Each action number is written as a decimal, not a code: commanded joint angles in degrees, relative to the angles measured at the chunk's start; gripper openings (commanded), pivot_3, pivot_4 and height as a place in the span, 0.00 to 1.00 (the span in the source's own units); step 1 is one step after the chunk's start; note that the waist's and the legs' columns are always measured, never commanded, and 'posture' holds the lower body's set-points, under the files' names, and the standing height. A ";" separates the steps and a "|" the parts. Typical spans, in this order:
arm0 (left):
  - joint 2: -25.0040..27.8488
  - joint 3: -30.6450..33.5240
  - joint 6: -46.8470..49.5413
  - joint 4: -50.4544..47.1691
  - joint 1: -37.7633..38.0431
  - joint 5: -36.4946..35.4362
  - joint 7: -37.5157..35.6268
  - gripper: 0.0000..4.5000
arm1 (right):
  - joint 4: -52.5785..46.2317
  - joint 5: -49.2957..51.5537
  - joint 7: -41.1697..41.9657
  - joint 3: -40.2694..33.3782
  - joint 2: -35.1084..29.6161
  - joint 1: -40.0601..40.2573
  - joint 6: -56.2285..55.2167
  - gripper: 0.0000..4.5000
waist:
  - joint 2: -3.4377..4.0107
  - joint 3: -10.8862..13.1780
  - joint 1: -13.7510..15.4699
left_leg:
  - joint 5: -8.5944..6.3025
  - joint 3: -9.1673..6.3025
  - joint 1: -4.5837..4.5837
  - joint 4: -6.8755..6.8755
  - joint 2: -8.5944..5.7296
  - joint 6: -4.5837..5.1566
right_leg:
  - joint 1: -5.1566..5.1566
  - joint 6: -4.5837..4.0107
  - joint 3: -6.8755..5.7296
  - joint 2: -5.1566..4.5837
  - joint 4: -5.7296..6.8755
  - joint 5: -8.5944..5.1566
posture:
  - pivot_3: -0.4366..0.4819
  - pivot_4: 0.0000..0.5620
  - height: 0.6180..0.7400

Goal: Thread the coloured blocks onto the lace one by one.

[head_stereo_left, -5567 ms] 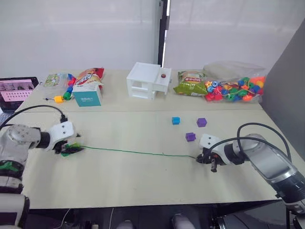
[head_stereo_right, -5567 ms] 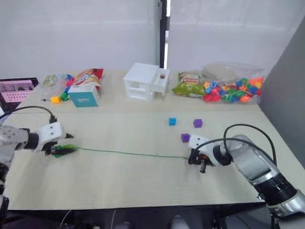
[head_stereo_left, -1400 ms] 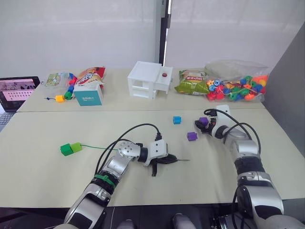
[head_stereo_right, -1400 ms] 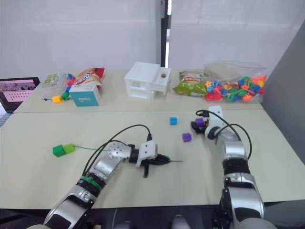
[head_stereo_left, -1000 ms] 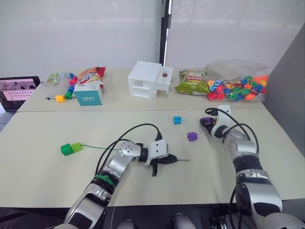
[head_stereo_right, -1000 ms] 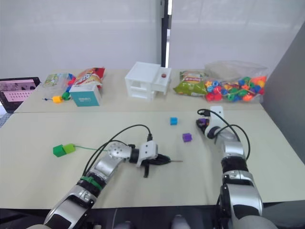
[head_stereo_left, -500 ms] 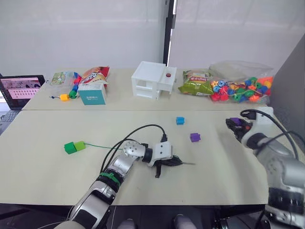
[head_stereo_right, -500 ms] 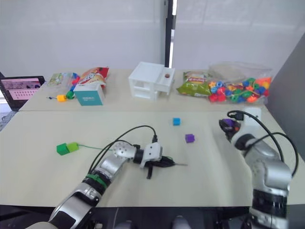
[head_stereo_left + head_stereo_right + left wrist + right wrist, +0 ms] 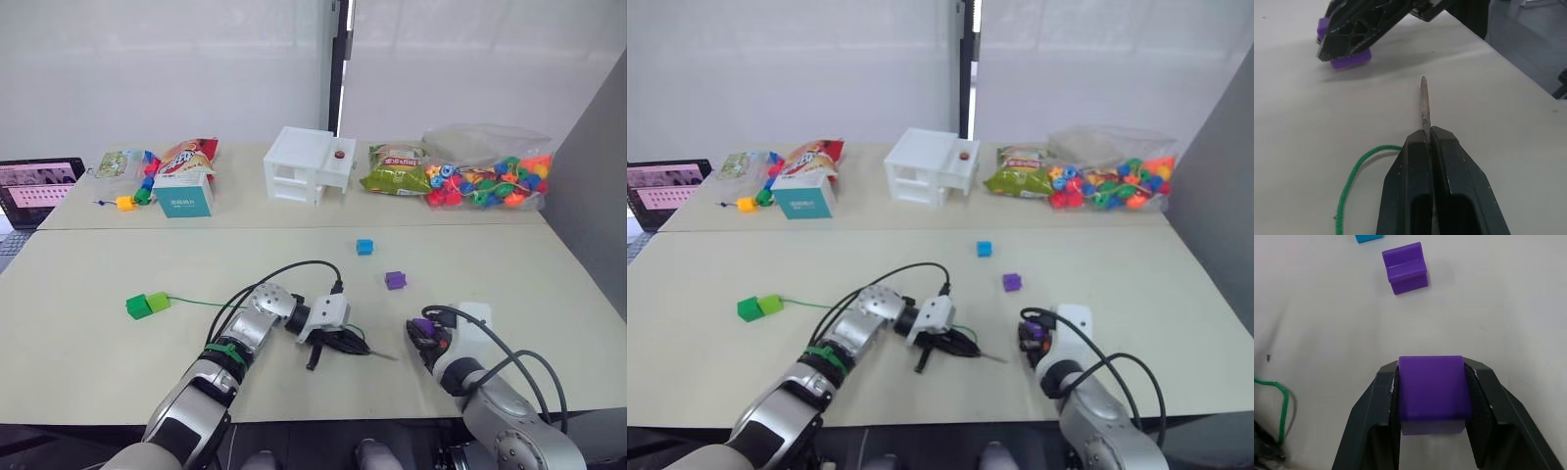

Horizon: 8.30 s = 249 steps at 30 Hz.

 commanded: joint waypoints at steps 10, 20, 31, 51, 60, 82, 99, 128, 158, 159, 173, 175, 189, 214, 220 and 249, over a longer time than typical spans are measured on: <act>0.03 0.17 0.34 -1.62 0.95 0.24 1.67 0.00 | -0.94 9.18 14.42 -8.08 -14.65 -8.60 5.02 1.00 | 0.00 0.00 0.02 | 0.00 0.01 0.01 0.04 -0.05 0.00 | 0.09 0.01 0.01 -0.04 -0.06 0.00 | 0.48 0.27 1.00; -0.13 0.94 -0.38 -2.02 1.06 0.76 5.39 0.00 | 10.46 9.97 54.13 -5.01 -53.46 -9.46 -7.98 1.00 | -0.04 0.04 0.72 | -0.04 0.02 0.05 0.05 -0.05 0.09 | 0.29 0.03 -0.01 -0.05 -0.20 -0.01 | 0.48 0.27 1.00; 0.49 1.11 0.28 -3.85 2.30 1.58 8.59 0.00 | 30.33 -14.56 68.84 19.55 -56.28 -25.19 -37.16 1.00 | -0.08 0.06 0.37 | -0.02 0.13 0.14 0.08 0.01 0.05 | 0.27 0.05 0.01 -0.04 -0.18 -0.02 | 0.48 0.27 1.00; -2.19 0.45 -1.39 -8.51 3.55 3.11 14.95 0.00 | 34.44 -17.11 74.44 22.14 -46.27 -32.19 -29.98 0.26 | -0.07 0.06 1.32 | 0.00 0.11 0.02 0.08 -0.01 0.03 | 0.07 0.03 0.01 -0.05 -0.08 -0.01 | 0.48 0.27 1.00; -3.61 -0.91 -2.82 -7.94 3.17 4.42 14.84 0.00 | 31.38 -17.73 73.26 21.74 -46.62 -29.77 -25.75 0.26 | -0.07 0.06 1.49 | 0.00 0.12 -0.01 0.08 -0.01 0.03 | 0.04 0.03 0.01 -0.06 -0.10 0.00 | 0.48 0.27 1.00; -6.17 -0.51 -4.04 -2.24 -2.02 5.97 16.24 0.00 | 31.65 -19.68 73.14 23.43 -46.43 -29.60 -25.71 0.26 | -0.08 0.06 1.56 | 0.00 0.11 0.01 0.09 -0.02 0.03 | 0.09 0.03 0.00 -0.06 -0.10 0.00 | 0.48 0.27 1.00; -6.69 -0.89 -2.80 -3.51 -1.60 5.99 14.79 0.00 | 32.89 -20.45 72.68 23.96 -46.13 -30.24 -26.29 0.26 | -0.07 0.06 1.54 | 0.00 0.10 0.03 0.09 -0.01 0.03 | 0.10 0.03 0.00 -0.05 -0.10 0.00 | 0.48 0.27 1.00; -8.04 -0.59 -4.19 -1.40 -2.23 7.42 16.70 0.50 | 29.76 -19.55 71.59 23.02 -45.54 -28.64 -23.21 0.26 | -0.08 0.05 1.40 | 0.00 0.09 0.07 0.08 -0.01 0.03 | 0.13 0.03 0.00 -0.03 -0.08 0.00 | 0.48 0.27 1.00; -15.13 -2.41 -8.03 9.49 -6.91 10.08 19.16 0.00 | 26.70 -18.53 70.70 22.62 -45.67 -26.95 -20.20 0.26 | -0.09 0.05 1.52 | 0.00 0.09 0.10 0.09 -0.02 0.03 | 0.17 0.03 0.00 -0.03 -0.08 0.00 | 0.48 0.27 1.00; -15.19 -2.37 -7.79 9.58 -6.89 10.21 19.37 0.00 | 26.58 -18.51 70.69 22.55 -45.71 -26.85 -20.14 0.26 | -0.08 0.05 1.56 | 0.00 0.10 0.09 0.10 -0.03 0.03 | 0.20 0.03 0.00 -0.05 -0.10 0.00 | 0.48 0.27 1.00; -8.83 2.75 0.41 -1.95 -4.31 3.94 14.90 0.98 | 26.00 -17.96 70.20 21.64 -45.11 -27.45 -18.44 0.71 | -0.08 0.05 1.37 | 0.00 0.07 0.11 0.05 0.00 0.03 | 0.15 0.03 0.00 -0.02 -0.07 -0.01 | 0.48 0.27 1.00; -8.05 3.21 0.92 -3.06 -4.17 3.49 14.82 1.00 | 25.75 -17.76 70.19 20.99 -45.46 -27.85 -18.33 0.87 | -0.08 0.05 1.47 | 0.00 0.08 0.08 0.07 -0.01 0.03 | 0.14 0.03 0.00 -0.04 -0.08 -0.01 | 0.48 0.27 1.00; -12.43 -0.20 -5.07 1.34 -5.73 5.42 16.23 1.00 | 13.78 -5.44 68.66 4.21 -52.43 -21.83 -4.81 0.99 | -0.09 0.06 2.15 | 0.00 0.06 -0.19 0.15 -0.08 0.02 | -0.02 0.04 -0.01 -0.09 -0.12 0.00 | 0.48 0.27 1.00; -18.23 -4.15 -10.18 14.08 -10.79 13.31 20.39 0.35 | 11.14 -5.92 56.05 -1.82 -52.52 -5.42 -8.04 1.00 | -0.16 0.10 2.83 | 0.00 0.12 -0.14 0.16 -0.08 0.03 | 0.05 0.04 0.03 -0.07 -0.14 0.00 | 0.48 0.27 1.00; -17.95 -4.28 -10.39 14.23 -10.87 13.93 20.61 0.27 | 15.22 -9.68 56.16 6.02 -53.58 -9.06 -12.94 1.00 | -0.16 0.10 2.80 | 0.00 0.11 -0.14 0.17 -0.08 0.03 | 0.05 0.04 0.03 -0.07 -0.14 0.00 | 0.48 0.27 1.00; -6.27 -0.56 -7.22 6.09 -7.99 12.91 18.28 0.27 | 21.83 -10.94 59.73 12.20 -52.61 -15.52 -15.62 0.00 | -0.14 0.09 1.82 | 0.01 0.11 -0.08 0.16 -0.04 0.02 | 0.05 0.04 0.03 -0.05 -0.09 0.00 | 0.48 0.27 1.00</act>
